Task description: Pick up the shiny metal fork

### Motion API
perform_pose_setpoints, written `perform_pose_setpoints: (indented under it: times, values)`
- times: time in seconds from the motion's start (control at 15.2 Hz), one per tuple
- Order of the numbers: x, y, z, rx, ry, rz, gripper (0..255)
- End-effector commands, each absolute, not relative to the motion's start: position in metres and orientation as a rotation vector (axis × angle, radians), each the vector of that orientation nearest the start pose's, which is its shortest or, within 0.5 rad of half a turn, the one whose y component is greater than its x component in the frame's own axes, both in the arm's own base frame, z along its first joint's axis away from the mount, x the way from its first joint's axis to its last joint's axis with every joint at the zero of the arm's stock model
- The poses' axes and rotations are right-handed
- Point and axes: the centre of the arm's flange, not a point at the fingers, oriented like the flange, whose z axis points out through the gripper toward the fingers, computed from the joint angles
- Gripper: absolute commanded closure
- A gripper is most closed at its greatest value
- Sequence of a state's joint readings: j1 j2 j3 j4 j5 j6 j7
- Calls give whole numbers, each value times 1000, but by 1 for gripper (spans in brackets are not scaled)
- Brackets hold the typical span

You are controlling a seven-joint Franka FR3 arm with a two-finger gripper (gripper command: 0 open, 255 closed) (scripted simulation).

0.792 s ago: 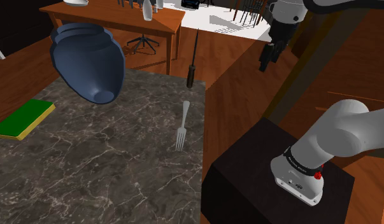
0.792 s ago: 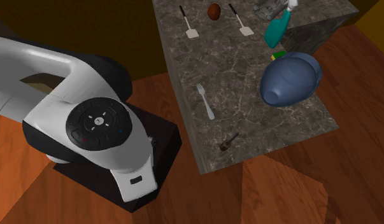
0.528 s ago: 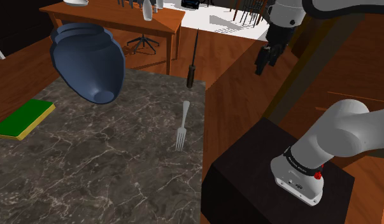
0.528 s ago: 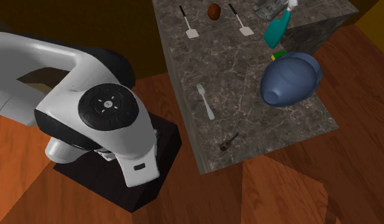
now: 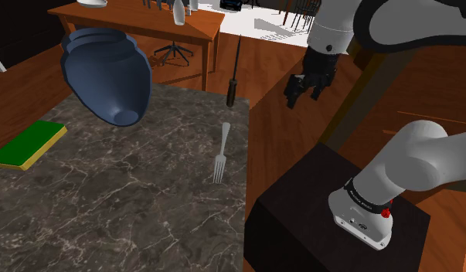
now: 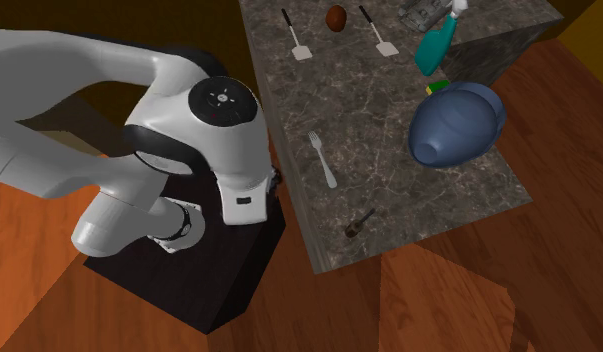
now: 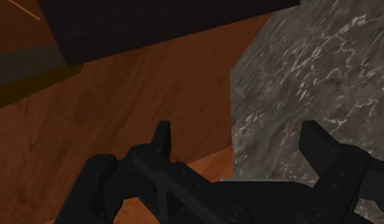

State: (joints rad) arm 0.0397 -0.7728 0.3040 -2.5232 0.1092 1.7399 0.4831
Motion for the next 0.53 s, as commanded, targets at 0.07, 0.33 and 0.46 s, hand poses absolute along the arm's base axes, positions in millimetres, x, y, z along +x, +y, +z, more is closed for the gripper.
perform_pose_setpoints:
  times: [0.07, 0.33, 0.46]
  values:
    - [297, 170, 498, -3196, 543, -45, 0]
    - [305, 219, 485, -3151, 722, -87, 0]
    - [311, 243, 478, -3125, 810, -108, 0]
